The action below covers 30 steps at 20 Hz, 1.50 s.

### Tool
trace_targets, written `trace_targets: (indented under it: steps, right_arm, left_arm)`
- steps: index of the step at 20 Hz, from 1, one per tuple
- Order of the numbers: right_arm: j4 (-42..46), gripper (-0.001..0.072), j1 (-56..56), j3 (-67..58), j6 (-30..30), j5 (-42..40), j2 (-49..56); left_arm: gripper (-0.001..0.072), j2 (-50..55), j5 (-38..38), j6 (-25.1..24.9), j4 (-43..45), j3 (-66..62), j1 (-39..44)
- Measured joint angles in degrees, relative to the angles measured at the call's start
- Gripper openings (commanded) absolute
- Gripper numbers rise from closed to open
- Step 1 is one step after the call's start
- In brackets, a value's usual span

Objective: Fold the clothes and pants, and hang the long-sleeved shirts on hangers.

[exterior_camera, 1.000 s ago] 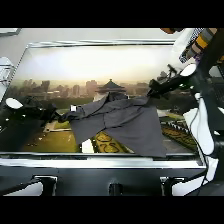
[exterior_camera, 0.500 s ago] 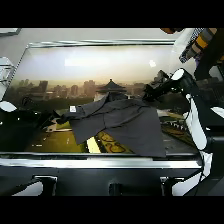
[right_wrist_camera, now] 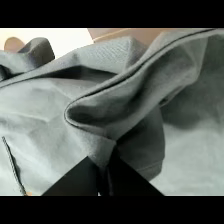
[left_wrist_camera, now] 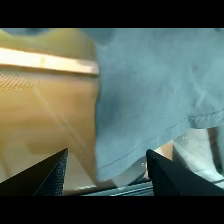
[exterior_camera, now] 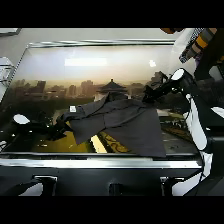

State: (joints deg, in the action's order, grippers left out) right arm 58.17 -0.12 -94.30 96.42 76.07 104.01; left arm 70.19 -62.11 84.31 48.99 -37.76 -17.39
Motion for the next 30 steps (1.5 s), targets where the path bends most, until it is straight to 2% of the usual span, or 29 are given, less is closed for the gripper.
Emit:
trace_targets:
  steps: [4, 5, 6, 7, 8, 9, 10, 14, 16, 22, 26, 30]
  right_arm:
    - [0.26, 0.0036, 0.0, 0.0, -0.02, 0.0, -1.18]
    - [0.5, 0.0036, 0.0, 0.0, -0.02, 0.0, -1.57]
    - [0.76, 0.0036, 0.0, 0.0, -0.02, -0.02, -1.97]
    - [1.01, 0.0036, 0.0, 0.0, -0.02, -0.02, -2.43]
    - [1.29, 0.0036, 0.0, 0.0, -0.02, -0.02, -2.84]
    - [1.55, 0.0036, 0.0, 0.0, -0.02, -0.02, -3.32]
    - [1.84, 0.0036, 0.0, 0.0, -0.02, -0.02, -3.8]
    - [2.43, 0.0034, 0.0, -0.04, -1.44, -1.46, -6.75]
    - [3.5, 0.0034, 0.0, -0.9, -2.97, -3.72, -9.53]
    - [11.56, 0.0035, 0.0, -9.09, -5.77, -11.61, -23.61]
    - [14.86, 0.0035, 0.0, -13.16, -7.67, -15.82, -37.94]
    - [16.02, 0.0035, 0.02, -14.27, -8.11, -17.49, -52.13]
  left_arm:
    - [0.0559, 3.48, 3.91, -0.22, -4.68, 1.4, 4.24]
    - [0.0526, 4.57, 4.7, -0.28, -6.21, 1.53, 5.35]
    - [0.0525, 5.53, 5.05, -0.31, -7.23, 1.66, 6.29]
    - [0.0482, 6.43, 5.46, -0.28, -8.41, 1.68, 7.17]
    - [0.0304, 7.13, 6.12, -0.28, -9.31, 1.75, 7.89]
    - [0.0054, 7.78, 6.97, -0.48, -9.62, 1.81, 8.5]
    - [0.0019, 8.26, 8.09, -1.09, -9.64, 1.92, 8.9]
    - [0.0018, 8.55, 8.76, -4.5, -13.51, -1.29, 9.05]
    - [0.0017, 7.56, 6.47, -5.79, -14.97, -6.27, 7.96]
    - [0.0017, 0.11, 1.42, -6.58, -16.83, -34.82, -0.37]
    - [0.0017, -7.28, -0.81, -2.8, -13.55, -54.42, -6.88]
    - [0.0018, -17.09, -1.6, 4.24, -2.93, -64.41, -12.13]
